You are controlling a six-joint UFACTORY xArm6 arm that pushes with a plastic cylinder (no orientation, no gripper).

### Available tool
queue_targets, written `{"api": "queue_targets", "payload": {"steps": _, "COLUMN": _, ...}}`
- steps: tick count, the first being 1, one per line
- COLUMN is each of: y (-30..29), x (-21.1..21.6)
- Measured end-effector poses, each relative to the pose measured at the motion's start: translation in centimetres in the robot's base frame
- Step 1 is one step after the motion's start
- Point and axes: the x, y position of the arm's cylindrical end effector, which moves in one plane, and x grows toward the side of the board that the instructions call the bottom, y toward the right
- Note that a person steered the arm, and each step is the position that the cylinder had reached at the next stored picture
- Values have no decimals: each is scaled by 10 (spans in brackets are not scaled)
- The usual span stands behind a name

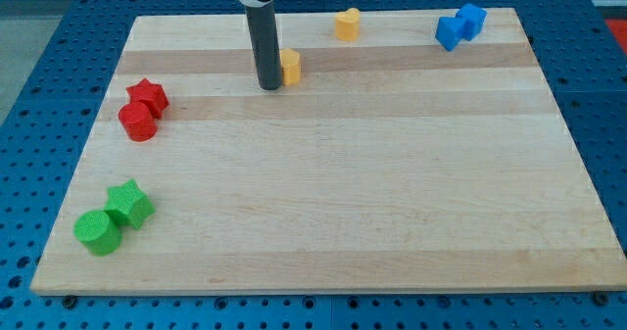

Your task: Push the yellow hexagon to the top center of the board

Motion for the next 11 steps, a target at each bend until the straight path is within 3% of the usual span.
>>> {"api": "queue_targets", "payload": {"steps": 2, "y": 32, "x": -5}}
{"api": "queue_targets", "payload": {"steps": 6, "y": 8, "x": -68}}
{"api": "queue_targets", "payload": {"steps": 11, "y": 20, "x": -85}}
